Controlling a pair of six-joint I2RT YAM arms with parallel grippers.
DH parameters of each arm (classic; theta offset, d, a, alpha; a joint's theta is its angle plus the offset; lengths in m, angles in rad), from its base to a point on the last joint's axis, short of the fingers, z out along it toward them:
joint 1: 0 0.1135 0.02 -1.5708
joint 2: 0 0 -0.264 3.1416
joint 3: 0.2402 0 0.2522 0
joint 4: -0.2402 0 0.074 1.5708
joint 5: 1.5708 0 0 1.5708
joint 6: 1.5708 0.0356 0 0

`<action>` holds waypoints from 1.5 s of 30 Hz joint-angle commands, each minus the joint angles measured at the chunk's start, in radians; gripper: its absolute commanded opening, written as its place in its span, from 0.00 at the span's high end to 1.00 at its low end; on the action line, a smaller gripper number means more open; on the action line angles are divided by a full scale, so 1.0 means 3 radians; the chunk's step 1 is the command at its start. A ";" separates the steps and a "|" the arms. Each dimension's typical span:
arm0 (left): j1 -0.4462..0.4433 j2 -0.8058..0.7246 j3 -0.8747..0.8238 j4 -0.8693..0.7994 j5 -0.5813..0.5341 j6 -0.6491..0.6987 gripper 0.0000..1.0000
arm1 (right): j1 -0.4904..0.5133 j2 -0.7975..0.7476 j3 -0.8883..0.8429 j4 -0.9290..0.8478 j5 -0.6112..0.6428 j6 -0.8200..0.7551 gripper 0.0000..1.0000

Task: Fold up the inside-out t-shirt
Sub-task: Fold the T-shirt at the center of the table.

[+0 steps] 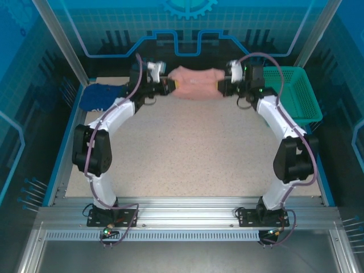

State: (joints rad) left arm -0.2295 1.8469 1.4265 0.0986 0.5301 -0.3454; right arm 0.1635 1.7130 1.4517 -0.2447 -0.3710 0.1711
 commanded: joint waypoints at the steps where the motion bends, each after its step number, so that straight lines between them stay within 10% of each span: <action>1: -0.0179 -0.0401 -0.0910 0.0586 0.0043 -0.0157 1.00 | 0.0128 -0.0495 -0.0873 0.0277 -0.0028 0.0103 1.00; 11: -0.0858 -0.1214 -0.2555 0.0928 -0.0361 -0.0702 1.00 | 0.0457 -0.1329 -0.2300 -0.0044 0.0404 0.0477 1.00; 26: -0.0443 -0.0179 -0.1557 0.0444 -0.0856 -0.0255 0.95 | 0.0360 0.0594 -0.0510 -0.0694 0.0922 0.0140 0.90; 36: -0.0329 -0.0188 -0.1304 -0.0275 -0.1545 -0.0326 0.37 | 0.0301 0.0772 -0.0063 -0.1056 0.1269 0.0083 0.47; 45: -0.0329 -0.0028 -0.1363 -0.0288 -0.0664 -0.0675 0.13 | 0.0321 0.0149 -0.0739 -0.0785 0.1019 0.0165 0.30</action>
State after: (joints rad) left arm -0.3298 1.7996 1.0035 0.0326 0.2302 -0.5079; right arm 0.2626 1.7706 1.2663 -0.4923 -0.0406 0.2131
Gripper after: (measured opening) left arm 0.865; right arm 0.694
